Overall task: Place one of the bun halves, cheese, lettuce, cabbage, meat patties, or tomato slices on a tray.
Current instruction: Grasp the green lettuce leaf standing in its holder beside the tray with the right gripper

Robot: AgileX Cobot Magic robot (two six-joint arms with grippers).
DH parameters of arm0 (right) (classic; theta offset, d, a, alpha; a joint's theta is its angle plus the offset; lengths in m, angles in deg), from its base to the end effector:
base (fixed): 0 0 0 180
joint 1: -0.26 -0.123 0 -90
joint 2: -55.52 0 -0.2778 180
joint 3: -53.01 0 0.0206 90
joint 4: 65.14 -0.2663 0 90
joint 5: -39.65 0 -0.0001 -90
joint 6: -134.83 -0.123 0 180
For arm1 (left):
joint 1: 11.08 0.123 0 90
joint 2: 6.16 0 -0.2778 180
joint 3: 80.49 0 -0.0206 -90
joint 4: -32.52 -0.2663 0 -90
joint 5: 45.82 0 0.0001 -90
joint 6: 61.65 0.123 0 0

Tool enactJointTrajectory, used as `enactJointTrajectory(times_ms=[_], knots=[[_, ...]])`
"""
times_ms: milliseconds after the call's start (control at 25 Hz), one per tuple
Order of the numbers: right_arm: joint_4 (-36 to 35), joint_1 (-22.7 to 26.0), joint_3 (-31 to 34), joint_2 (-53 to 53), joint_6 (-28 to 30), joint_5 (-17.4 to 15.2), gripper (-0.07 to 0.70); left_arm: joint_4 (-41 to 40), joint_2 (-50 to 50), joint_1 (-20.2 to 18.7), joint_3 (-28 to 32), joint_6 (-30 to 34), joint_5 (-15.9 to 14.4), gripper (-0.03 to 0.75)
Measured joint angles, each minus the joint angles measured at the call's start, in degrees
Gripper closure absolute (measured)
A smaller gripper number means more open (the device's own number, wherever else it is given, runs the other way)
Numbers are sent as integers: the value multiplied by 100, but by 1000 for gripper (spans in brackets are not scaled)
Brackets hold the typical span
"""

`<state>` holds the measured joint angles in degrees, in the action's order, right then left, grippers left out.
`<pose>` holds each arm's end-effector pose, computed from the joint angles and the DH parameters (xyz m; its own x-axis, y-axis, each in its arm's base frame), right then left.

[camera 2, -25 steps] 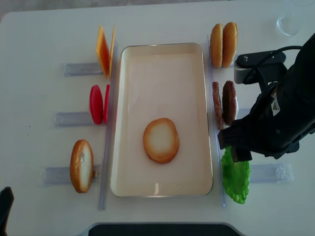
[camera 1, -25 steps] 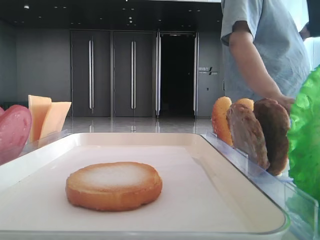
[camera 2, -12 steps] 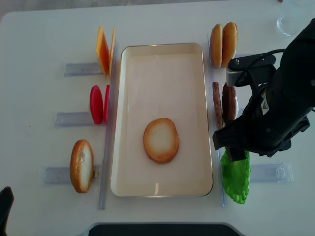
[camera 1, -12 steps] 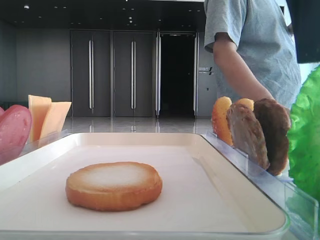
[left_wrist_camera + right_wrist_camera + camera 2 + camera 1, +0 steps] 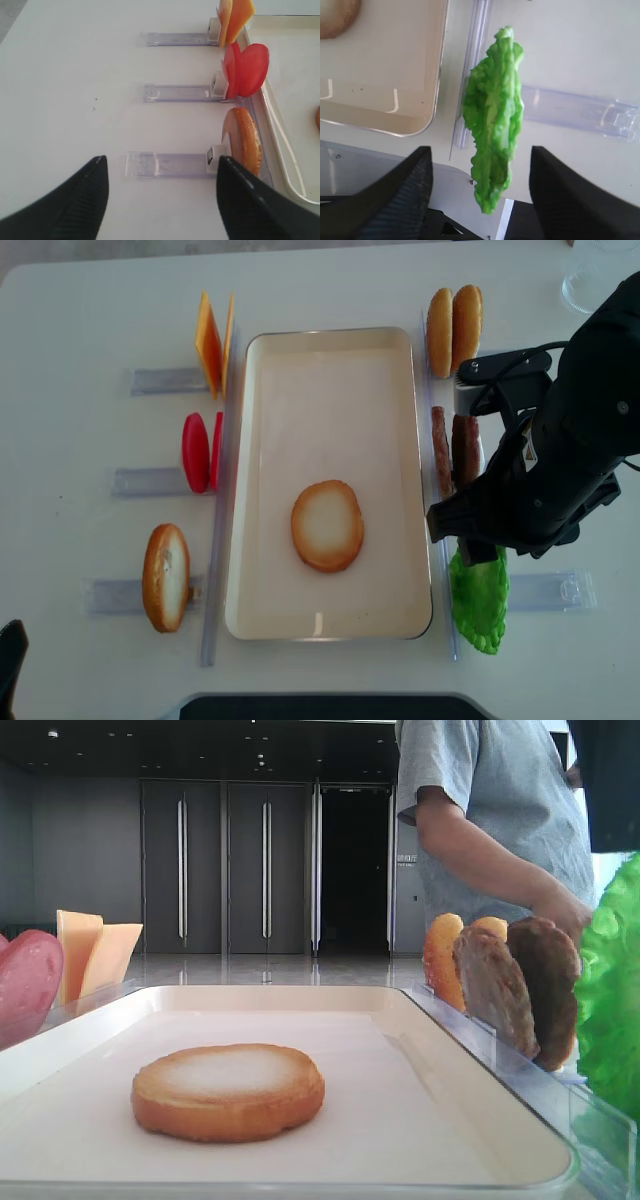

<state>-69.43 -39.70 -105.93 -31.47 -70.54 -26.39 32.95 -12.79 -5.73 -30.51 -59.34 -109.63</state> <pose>0.1921 0.1719 0.2154 -0.9731 -0.2221 -0.0616 -0.2277 0.9677 0.1079 0.0410 0.0030 0.2565 -0.5070 -0.0103 -0.8619 -0.0687 0.9972 0.0285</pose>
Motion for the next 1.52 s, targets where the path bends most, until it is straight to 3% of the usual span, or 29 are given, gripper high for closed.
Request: enactJointTrajectory(times_ms=[280, 760, 1280, 1520], knots=[[0, 0, 0, 0, 5, 0, 262, 0, 0, 0, 0, 0, 0, 201], [28, 0, 0, 0, 103, -47, 605, 0, 0, 0, 0, 0, 0, 201], [6, 0, -7, 0, 131, -82, 605, 0, 0, 0, 0, 0, 0, 201], [-61, -52, -477, 0, 131, -372, 605, 0, 0, 0, 0, 0, 0, 201]])
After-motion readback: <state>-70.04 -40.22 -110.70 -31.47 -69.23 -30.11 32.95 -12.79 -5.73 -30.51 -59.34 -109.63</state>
